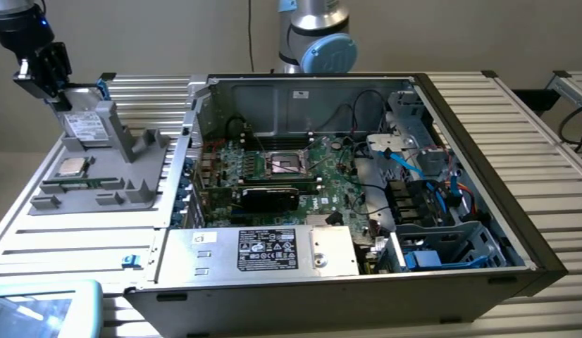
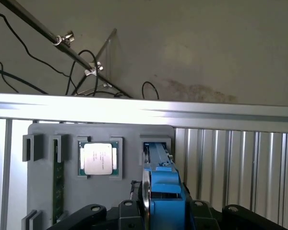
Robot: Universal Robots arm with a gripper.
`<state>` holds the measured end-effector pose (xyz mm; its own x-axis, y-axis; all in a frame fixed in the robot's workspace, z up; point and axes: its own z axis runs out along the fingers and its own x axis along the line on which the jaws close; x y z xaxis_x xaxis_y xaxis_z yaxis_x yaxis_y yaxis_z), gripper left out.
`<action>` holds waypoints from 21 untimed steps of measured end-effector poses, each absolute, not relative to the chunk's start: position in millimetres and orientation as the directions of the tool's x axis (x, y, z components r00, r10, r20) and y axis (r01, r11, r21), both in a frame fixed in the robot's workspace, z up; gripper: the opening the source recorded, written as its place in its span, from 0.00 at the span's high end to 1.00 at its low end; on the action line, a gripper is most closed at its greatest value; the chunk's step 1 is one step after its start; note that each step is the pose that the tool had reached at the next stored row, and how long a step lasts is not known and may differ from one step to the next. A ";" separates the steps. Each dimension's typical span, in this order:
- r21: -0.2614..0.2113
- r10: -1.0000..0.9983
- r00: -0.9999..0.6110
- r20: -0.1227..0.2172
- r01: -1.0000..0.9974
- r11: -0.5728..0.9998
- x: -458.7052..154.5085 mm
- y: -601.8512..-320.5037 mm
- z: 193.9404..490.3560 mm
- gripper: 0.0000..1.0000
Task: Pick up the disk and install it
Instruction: 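Pick up the disk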
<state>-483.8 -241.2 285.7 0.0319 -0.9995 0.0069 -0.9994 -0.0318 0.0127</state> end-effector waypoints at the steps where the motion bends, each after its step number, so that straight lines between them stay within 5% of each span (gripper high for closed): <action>1: 0.013 -0.999 0.032 0.007 -0.999 -0.032 -483.9 -241.3 285.4 0.62; 4: 0.013 -0.999 0.032 0.007 -0.999 -0.032 -483.9 -241.2 285.0 0.54; 21: 0.013 -1.000 -0.016 0.004 -1.000 0.016 -484.2 -241.7 283.5 0.54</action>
